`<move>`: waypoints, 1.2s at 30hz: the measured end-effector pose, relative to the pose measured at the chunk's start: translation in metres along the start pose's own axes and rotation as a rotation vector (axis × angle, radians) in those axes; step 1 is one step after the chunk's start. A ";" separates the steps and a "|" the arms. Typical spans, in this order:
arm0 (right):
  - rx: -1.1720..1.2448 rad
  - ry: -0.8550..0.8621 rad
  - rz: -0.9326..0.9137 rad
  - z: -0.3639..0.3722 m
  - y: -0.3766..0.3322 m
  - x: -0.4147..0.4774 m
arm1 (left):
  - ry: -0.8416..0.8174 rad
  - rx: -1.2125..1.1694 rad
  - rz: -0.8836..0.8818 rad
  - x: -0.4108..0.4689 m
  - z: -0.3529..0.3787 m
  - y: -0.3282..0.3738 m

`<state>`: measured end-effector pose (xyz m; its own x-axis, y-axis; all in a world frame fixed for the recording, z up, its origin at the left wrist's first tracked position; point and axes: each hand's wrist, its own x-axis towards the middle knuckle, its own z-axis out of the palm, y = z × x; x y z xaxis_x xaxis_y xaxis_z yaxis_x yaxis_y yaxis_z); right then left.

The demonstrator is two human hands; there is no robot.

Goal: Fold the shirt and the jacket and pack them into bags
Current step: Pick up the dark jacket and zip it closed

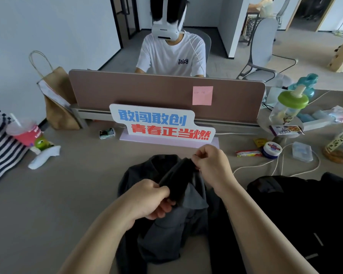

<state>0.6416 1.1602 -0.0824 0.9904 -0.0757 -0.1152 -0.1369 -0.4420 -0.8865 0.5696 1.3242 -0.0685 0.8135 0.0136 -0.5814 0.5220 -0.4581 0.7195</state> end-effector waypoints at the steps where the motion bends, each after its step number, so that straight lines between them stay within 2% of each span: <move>1: -0.011 0.000 -0.025 0.001 -0.003 0.000 | 0.044 0.013 -0.016 0.004 -0.004 -0.001; 4: -0.036 -0.015 -0.086 0.006 -0.011 -0.001 | 0.383 0.159 0.173 0.016 -0.011 0.007; 5: -0.049 -0.033 -0.105 0.008 -0.015 -0.001 | 0.422 0.185 0.265 0.016 -0.011 0.016; 8: -0.091 -0.086 -0.143 0.015 -0.025 0.000 | 0.320 0.323 0.426 0.026 -0.007 0.036; 17: -0.159 -0.205 -0.038 0.027 -0.040 0.026 | 0.270 0.318 0.414 0.030 -0.028 0.025; 21: -0.214 -0.122 0.008 0.026 -0.043 0.055 | 0.181 0.268 0.373 0.016 -0.046 0.022; 25: -0.199 -0.004 0.008 0.017 -0.049 0.064 | 0.079 0.565 0.203 0.013 -0.064 0.024; 27: -0.209 0.000 -0.053 0.019 -0.060 0.060 | 0.124 0.583 0.192 0.023 -0.066 0.032; 29: -0.221 -0.027 -0.125 0.025 -0.072 0.050 | 0.216 0.507 0.290 0.038 -0.059 0.042; 33: -0.226 -0.047 -0.271 0.030 -0.081 0.034 | 0.418 0.571 0.445 0.046 -0.042 0.060; 36: -0.230 0.034 -0.260 0.019 -0.079 0.043 | 0.387 0.543 0.522 0.034 -0.043 0.059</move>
<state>0.6958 1.2085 -0.0256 0.9921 0.0378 0.1194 0.1158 -0.6403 -0.7594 0.6392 1.3361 -0.0289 0.9980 -0.0601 0.0172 -0.0603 -0.8521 0.5200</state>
